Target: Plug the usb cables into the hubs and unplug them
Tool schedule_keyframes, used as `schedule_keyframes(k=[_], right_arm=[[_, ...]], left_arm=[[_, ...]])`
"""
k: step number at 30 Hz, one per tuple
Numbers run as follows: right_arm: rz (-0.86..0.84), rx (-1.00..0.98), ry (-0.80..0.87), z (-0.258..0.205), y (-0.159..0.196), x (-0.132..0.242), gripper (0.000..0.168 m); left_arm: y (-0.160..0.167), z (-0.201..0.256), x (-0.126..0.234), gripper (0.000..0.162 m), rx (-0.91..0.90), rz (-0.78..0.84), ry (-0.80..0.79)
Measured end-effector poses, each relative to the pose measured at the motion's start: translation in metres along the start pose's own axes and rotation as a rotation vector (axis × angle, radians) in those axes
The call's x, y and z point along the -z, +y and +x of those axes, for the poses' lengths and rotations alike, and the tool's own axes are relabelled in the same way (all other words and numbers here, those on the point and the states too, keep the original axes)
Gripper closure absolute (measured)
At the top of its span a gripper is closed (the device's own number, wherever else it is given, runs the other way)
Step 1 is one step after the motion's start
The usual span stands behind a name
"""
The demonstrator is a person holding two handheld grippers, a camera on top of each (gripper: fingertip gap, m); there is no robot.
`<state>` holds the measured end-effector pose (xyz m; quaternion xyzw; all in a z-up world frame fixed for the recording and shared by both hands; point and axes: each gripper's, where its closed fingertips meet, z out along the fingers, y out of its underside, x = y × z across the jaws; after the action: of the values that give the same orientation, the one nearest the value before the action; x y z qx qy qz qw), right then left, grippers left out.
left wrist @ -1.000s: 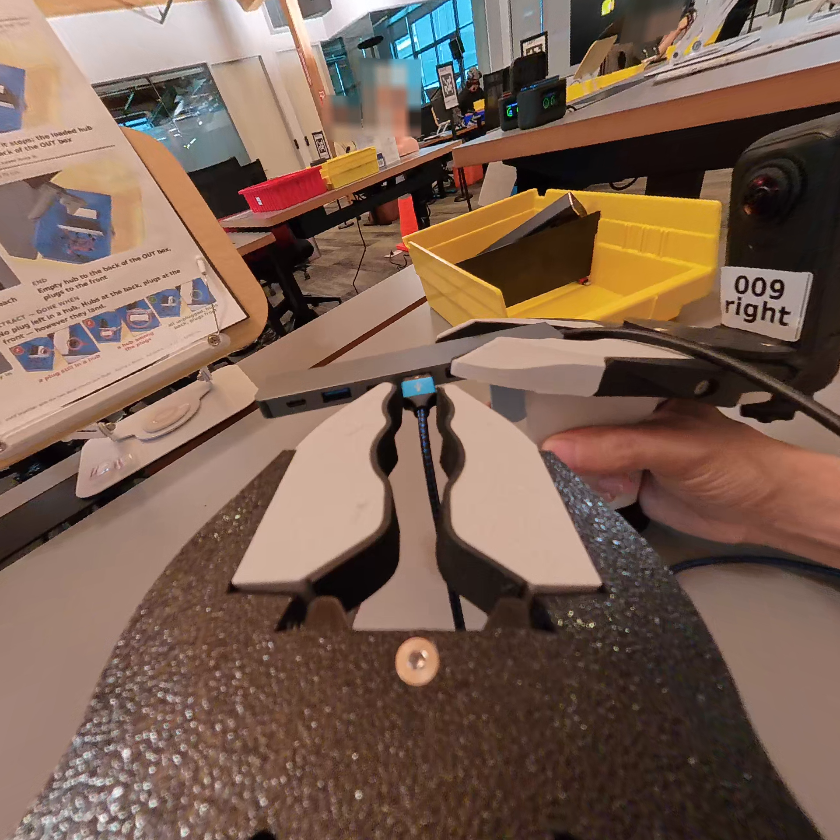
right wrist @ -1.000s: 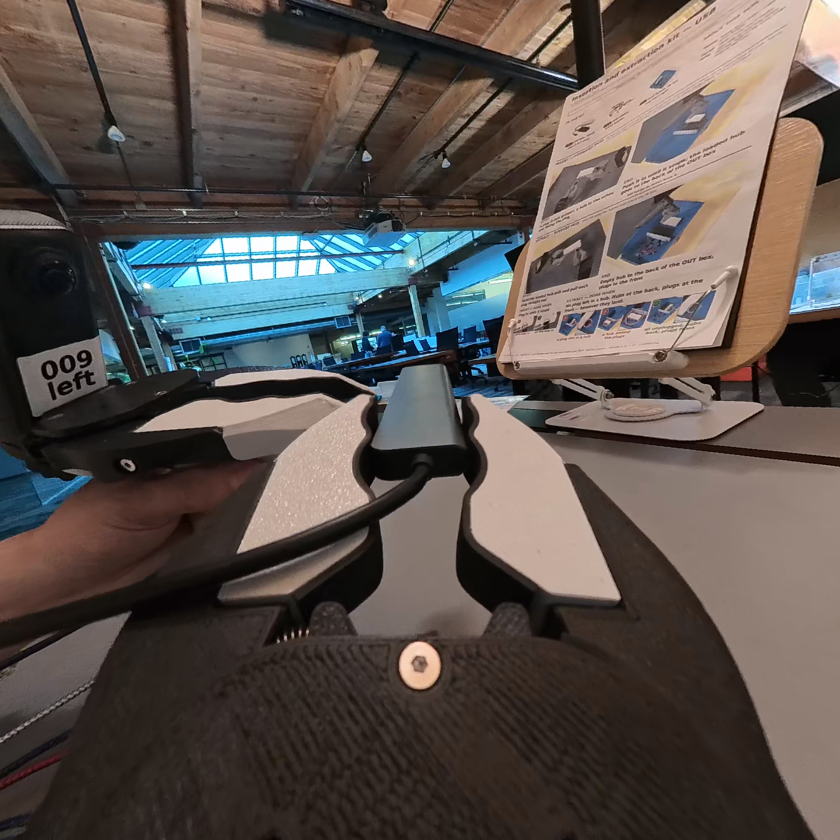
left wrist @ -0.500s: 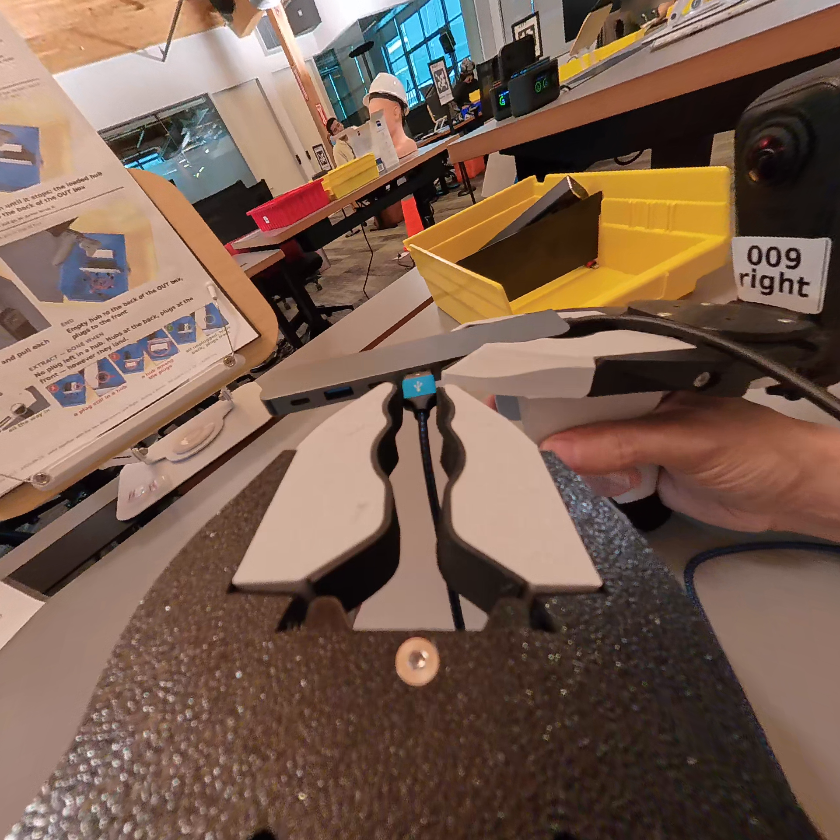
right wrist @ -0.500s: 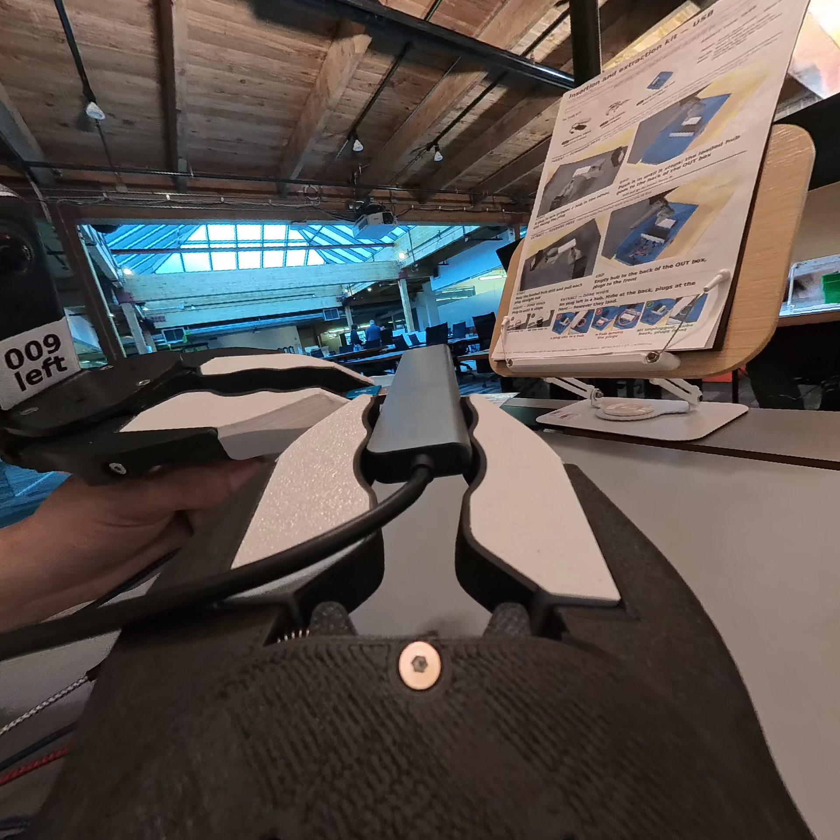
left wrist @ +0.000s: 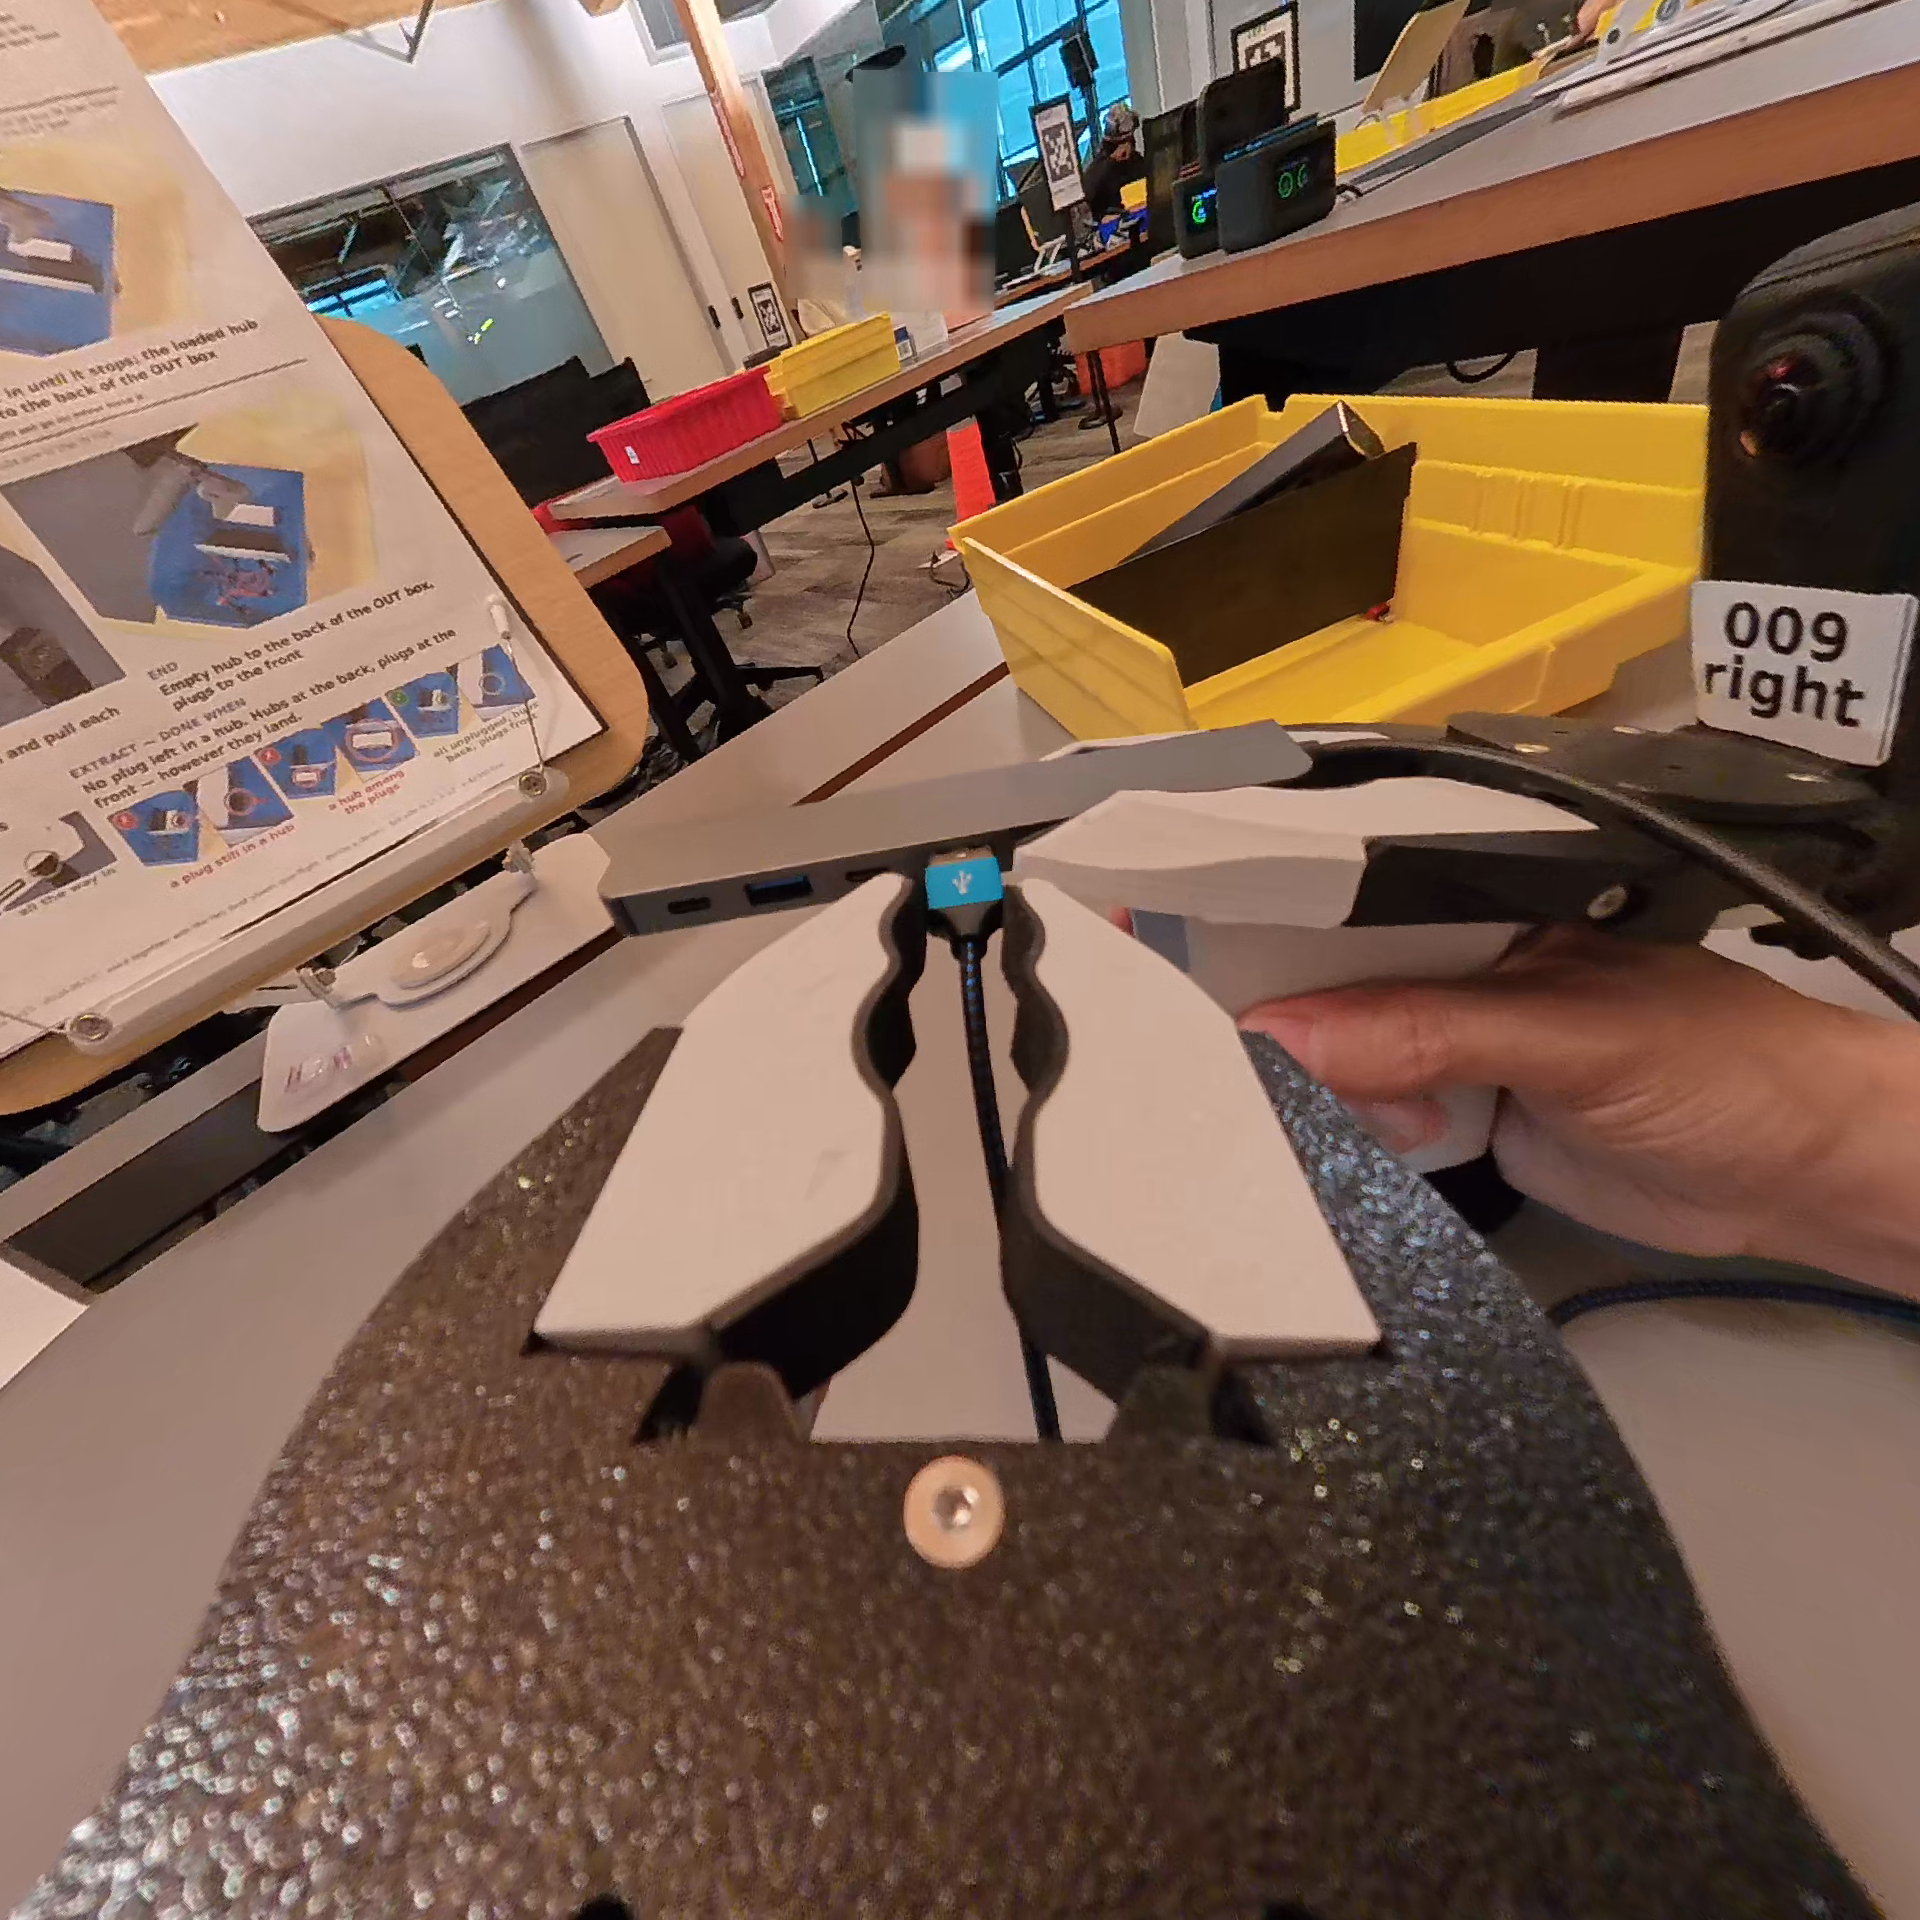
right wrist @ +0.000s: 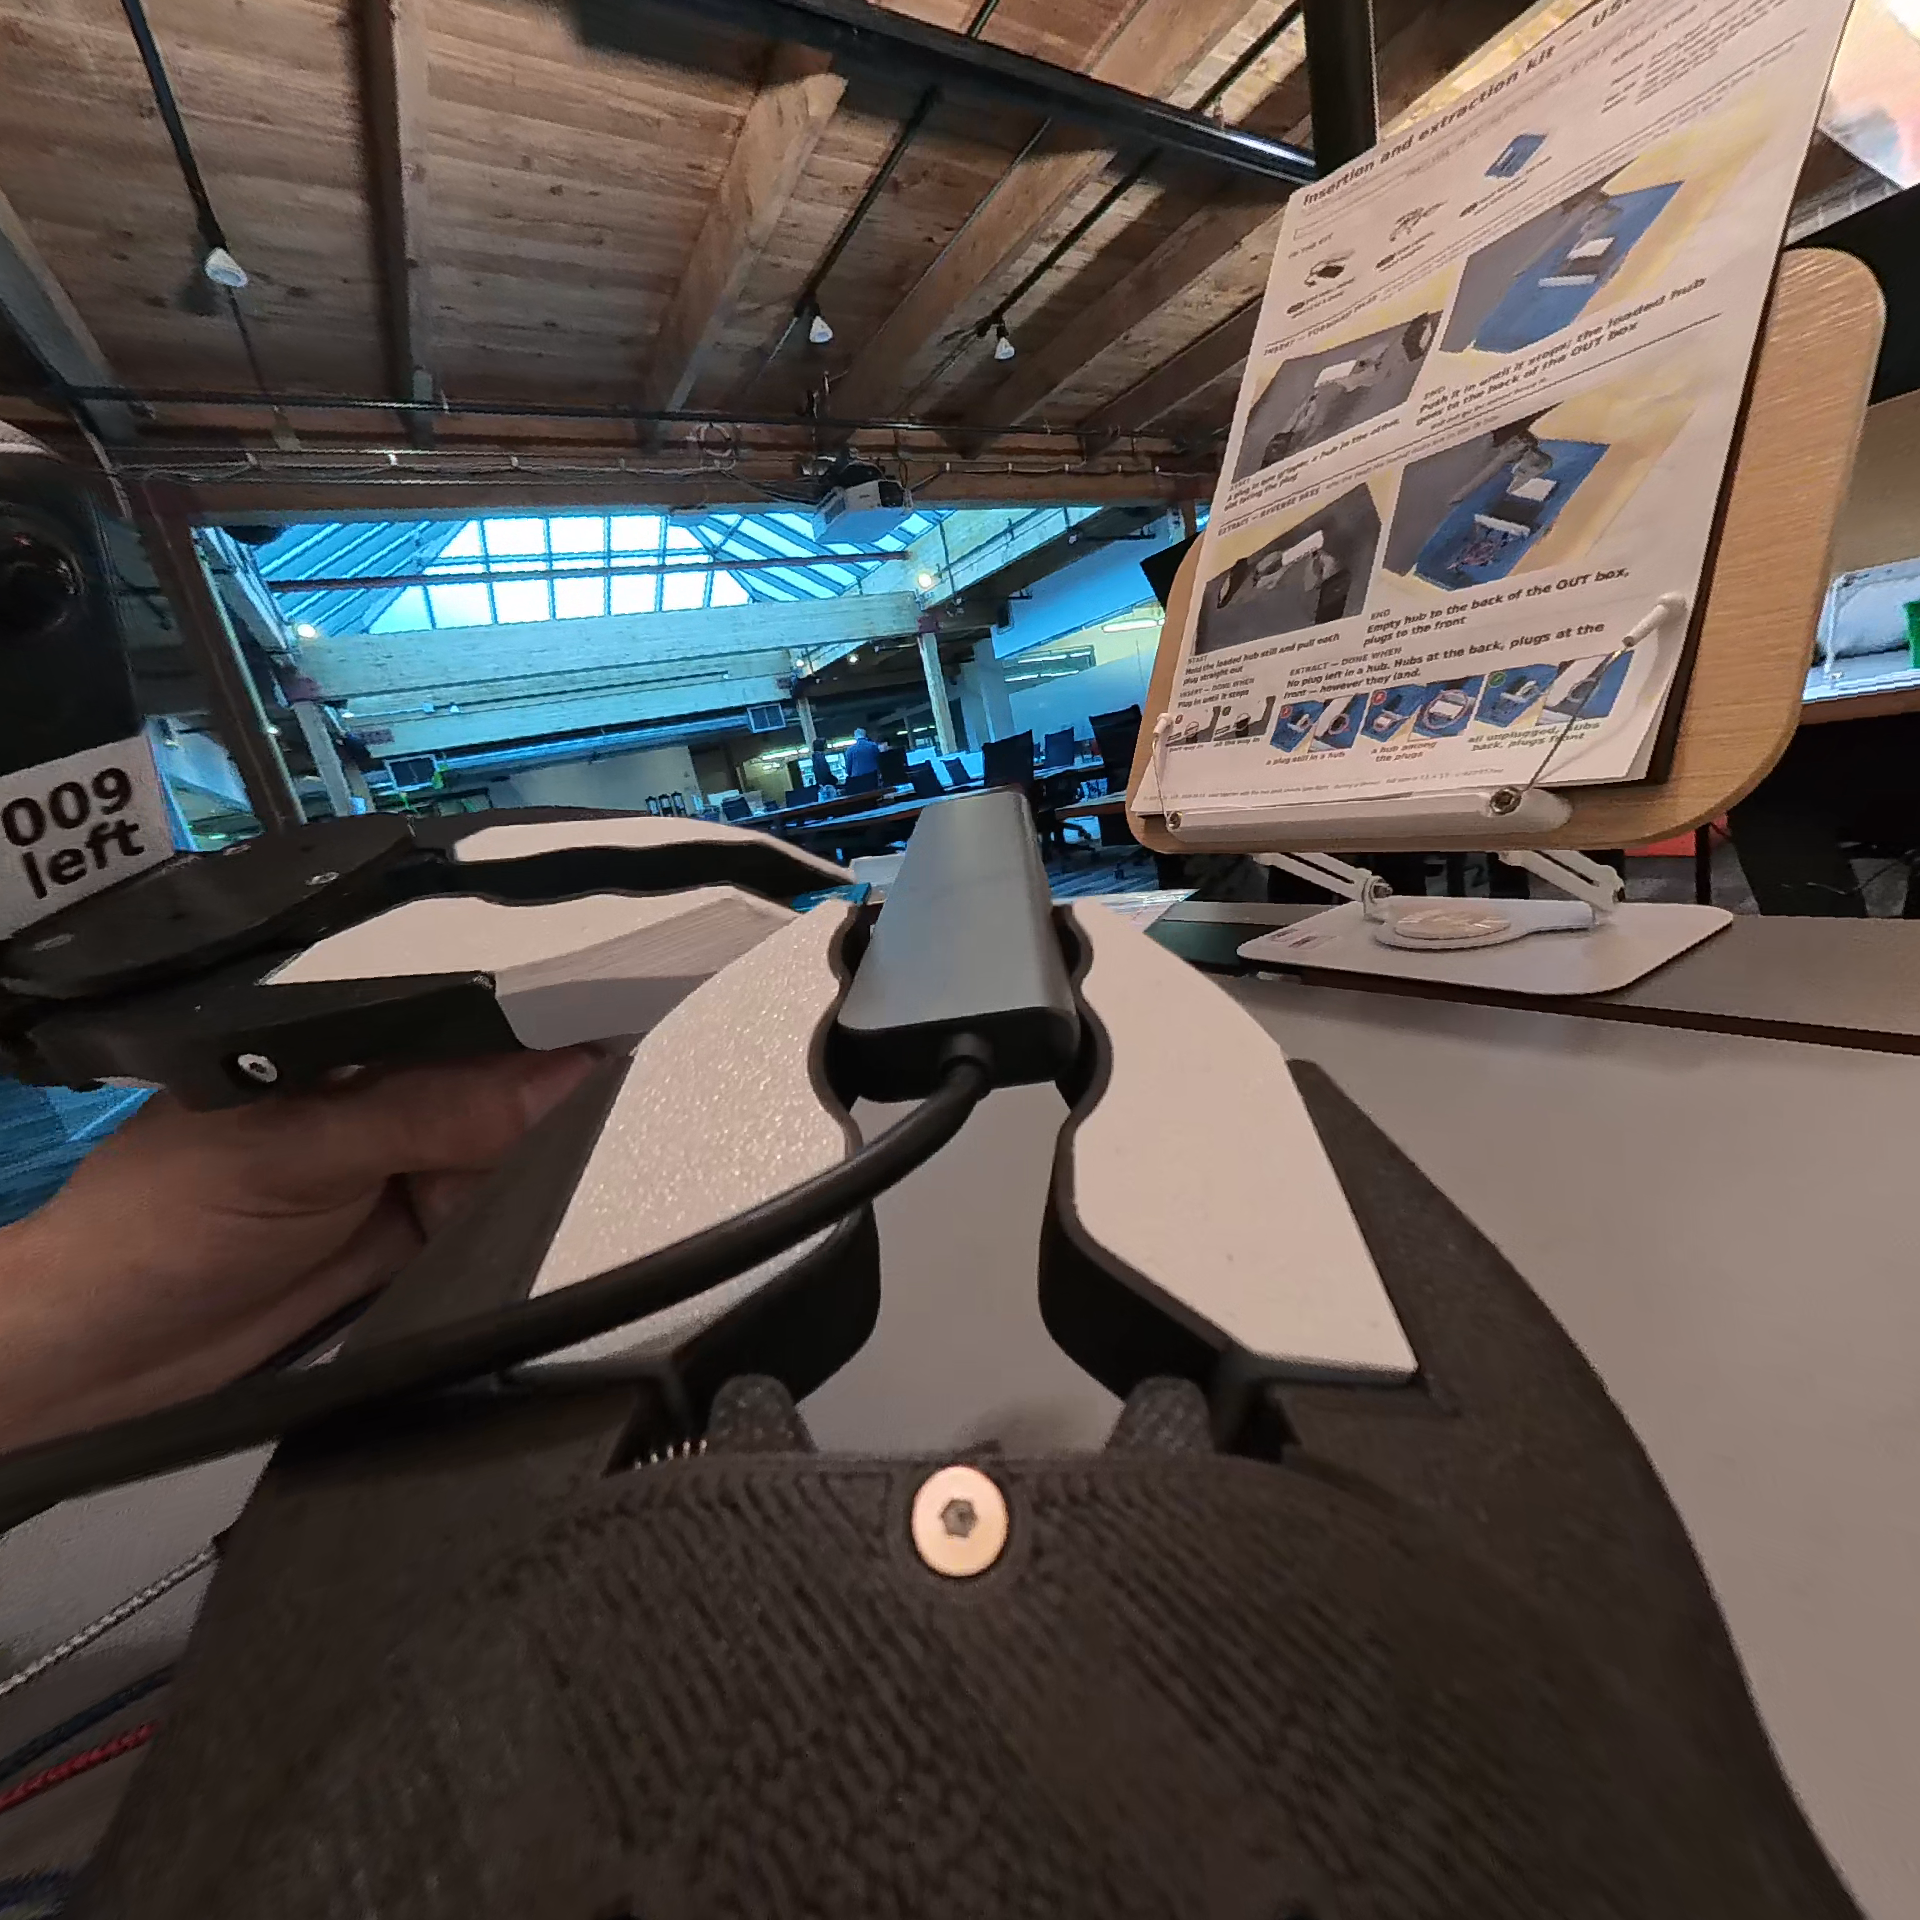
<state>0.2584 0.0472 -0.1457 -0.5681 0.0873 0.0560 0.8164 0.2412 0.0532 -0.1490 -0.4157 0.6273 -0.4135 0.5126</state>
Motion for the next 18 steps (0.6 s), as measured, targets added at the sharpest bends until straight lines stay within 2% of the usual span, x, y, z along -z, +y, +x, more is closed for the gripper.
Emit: schedule_keyframes(k=[11,18], right_arm=[[-0.063,-0.040,-0.058,-0.008,0.007,-0.001,0.134],[-0.100,-0.028,-0.047,-0.009,0.012,-0.004,0.134]], left_arm=[[0.002,-0.002,0.007,0.148,-0.006,-0.007,-0.008],[0.007,-0.005,0.008,0.148,-0.046,-0.080,-0.010]])
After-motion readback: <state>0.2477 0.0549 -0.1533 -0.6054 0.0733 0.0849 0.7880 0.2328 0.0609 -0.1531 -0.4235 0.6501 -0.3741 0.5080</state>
